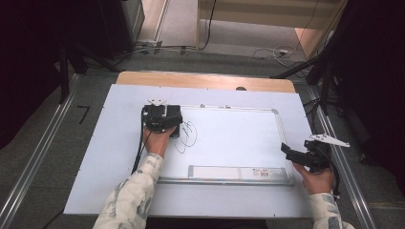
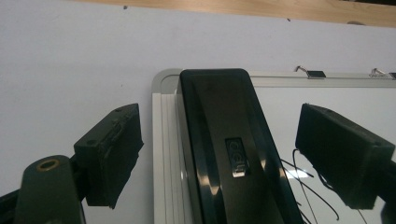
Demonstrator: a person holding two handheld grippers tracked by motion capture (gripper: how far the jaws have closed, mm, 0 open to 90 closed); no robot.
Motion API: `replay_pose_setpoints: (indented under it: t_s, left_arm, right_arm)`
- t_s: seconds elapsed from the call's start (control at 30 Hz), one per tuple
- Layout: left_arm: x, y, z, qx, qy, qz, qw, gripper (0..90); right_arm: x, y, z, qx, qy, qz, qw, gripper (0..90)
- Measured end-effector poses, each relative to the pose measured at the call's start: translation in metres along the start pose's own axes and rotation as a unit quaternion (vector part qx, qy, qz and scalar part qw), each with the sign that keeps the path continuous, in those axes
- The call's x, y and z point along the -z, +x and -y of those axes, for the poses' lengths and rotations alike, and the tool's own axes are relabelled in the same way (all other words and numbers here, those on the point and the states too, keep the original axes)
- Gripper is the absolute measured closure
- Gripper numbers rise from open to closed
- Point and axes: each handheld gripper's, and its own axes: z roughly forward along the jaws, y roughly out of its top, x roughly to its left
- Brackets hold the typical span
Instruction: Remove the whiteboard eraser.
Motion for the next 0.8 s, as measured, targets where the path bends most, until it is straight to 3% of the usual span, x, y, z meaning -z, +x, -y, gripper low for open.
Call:
replay_pose_setpoints:
  t_s: [0.4, 0.8]
  left_arm:
    - [-0.024, -0.009, -0.007, -0.015, 0.017, -0.021, 0.9995, 21.4]
    - [-0.034, -0.008, -0.005, -0.011, 0.027, -0.013, 0.9995, 36.4]
  right_arm:
    - [0.0, -0.001, 0.0, -0.001, 0.0, -0.001, 1.0, 5.2]
    - [0.0, -0.001, 0.0, -0.002, -0.001, -0.001, 1.0, 5.4]
